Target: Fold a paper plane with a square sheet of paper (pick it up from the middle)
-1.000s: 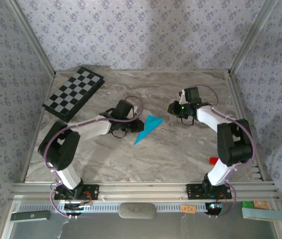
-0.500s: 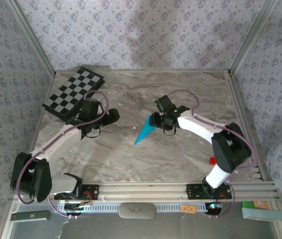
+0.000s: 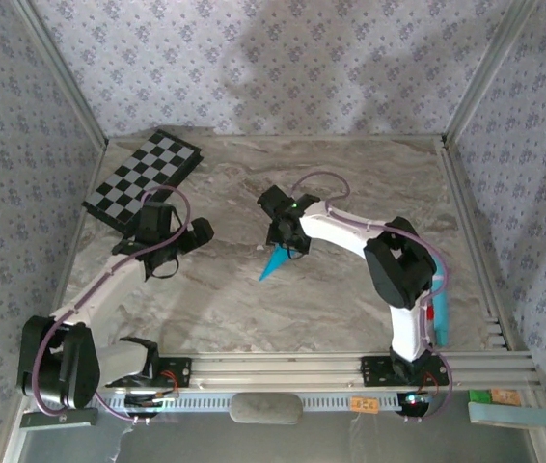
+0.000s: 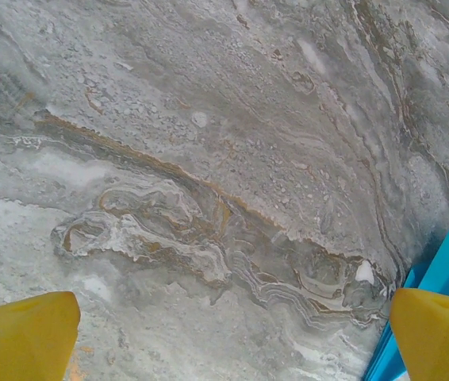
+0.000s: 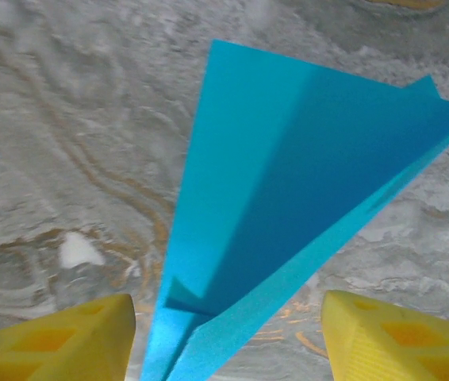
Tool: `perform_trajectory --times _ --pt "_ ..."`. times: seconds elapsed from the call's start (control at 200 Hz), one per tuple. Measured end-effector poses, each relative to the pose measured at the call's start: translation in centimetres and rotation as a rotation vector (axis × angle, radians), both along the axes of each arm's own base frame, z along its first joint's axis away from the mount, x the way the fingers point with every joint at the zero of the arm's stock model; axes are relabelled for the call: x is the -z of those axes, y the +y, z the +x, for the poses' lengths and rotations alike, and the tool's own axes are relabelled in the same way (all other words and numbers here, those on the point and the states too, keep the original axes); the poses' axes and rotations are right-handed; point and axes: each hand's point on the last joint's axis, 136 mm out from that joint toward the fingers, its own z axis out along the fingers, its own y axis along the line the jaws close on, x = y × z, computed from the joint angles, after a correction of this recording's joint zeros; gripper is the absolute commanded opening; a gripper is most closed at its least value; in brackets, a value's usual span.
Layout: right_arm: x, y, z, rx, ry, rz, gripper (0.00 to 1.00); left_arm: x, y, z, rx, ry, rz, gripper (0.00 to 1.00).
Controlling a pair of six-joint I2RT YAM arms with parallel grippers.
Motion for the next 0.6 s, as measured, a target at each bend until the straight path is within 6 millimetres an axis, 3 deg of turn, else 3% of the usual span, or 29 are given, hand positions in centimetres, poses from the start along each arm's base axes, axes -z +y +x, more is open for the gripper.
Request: perform_trajectory --times 0.205,0.455,0.6 --pt "0.6 -1.7 -1.1 0.061 0.045 -0.061 0.49 0.0 -0.1 -0.1 0.015 -0.002 0.002 1.00" --pt "0.6 -2.1 -1.1 0.098 0.052 -0.065 0.34 0.1 -0.2 -0.1 0.017 0.002 0.001 1.00" --pt "0.6 -2.0 -0.8 0.106 0.055 -0.045 0.33 0.1 -0.2 -0.1 0.017 0.003 0.001 1.00"
